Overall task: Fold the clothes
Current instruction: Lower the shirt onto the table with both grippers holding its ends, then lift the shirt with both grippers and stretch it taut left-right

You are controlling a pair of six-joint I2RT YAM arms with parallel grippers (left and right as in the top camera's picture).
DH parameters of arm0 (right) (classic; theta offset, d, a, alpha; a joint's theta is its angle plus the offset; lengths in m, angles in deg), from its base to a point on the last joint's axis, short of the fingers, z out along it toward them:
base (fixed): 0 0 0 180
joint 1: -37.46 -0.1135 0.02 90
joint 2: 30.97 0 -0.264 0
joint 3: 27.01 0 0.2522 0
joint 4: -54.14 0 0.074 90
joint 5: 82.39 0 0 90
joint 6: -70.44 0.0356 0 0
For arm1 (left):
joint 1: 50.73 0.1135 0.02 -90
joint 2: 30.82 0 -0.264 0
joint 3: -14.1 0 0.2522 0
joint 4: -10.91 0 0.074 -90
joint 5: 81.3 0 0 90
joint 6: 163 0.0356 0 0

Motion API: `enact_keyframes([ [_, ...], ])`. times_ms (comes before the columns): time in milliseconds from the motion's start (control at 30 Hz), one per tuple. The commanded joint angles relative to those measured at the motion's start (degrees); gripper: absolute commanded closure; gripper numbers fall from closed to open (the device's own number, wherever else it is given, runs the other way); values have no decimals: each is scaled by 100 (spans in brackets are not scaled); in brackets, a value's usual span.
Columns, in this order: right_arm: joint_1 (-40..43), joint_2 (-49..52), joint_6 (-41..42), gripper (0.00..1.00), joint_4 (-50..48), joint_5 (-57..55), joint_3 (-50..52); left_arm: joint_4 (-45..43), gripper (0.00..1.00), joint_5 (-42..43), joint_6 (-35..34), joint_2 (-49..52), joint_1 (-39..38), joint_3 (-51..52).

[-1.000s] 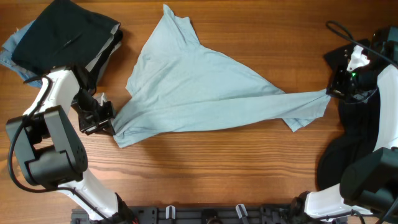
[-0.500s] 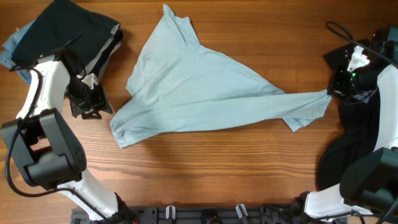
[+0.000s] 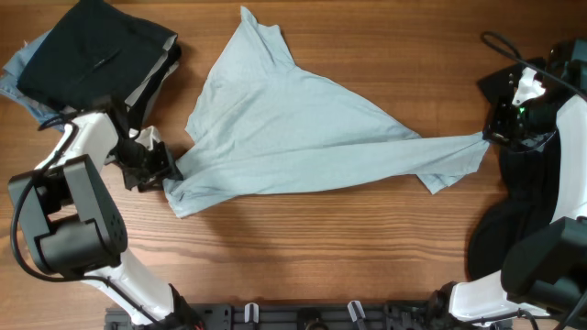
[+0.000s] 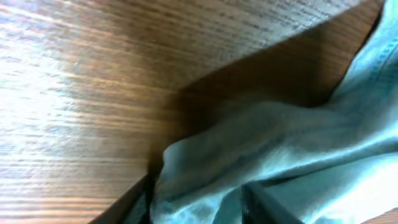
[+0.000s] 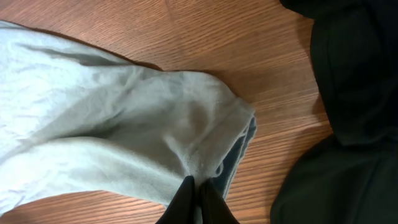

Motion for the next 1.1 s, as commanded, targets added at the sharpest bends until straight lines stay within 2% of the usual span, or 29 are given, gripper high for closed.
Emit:
enact_keyframes([
  [0,-22,-48,70,96,-26,-107,15,-129,93,197,179,-15,28,52],
  [33,-22,-48,68,96,-26,-107,15,-149,96,195,179,-15,28,52],
  [300,-22,-48,68,96,-17,-107,15,238,96,328,175,-310,28,-391],
  [500,-22,-50,186,95,-17,-103,13,525,96,330,-24,-1368,33,-1239],
  [700,-11,-101,168,96,-136,339,-35,361,96,326,-175,-2535,57,-1290],
  [867,4,-398,15,96,-201,398,-509,-94,96,323,-787,-3554,680,-1429],
  [967,4,-662,-28,96,-334,518,-824,-396,96,332,-927,-4061,1202,-1534],
  [1067,4,-1071,-365,96,-522,1121,-931,-496,96,348,-922,-4409,1561,-1679],
])
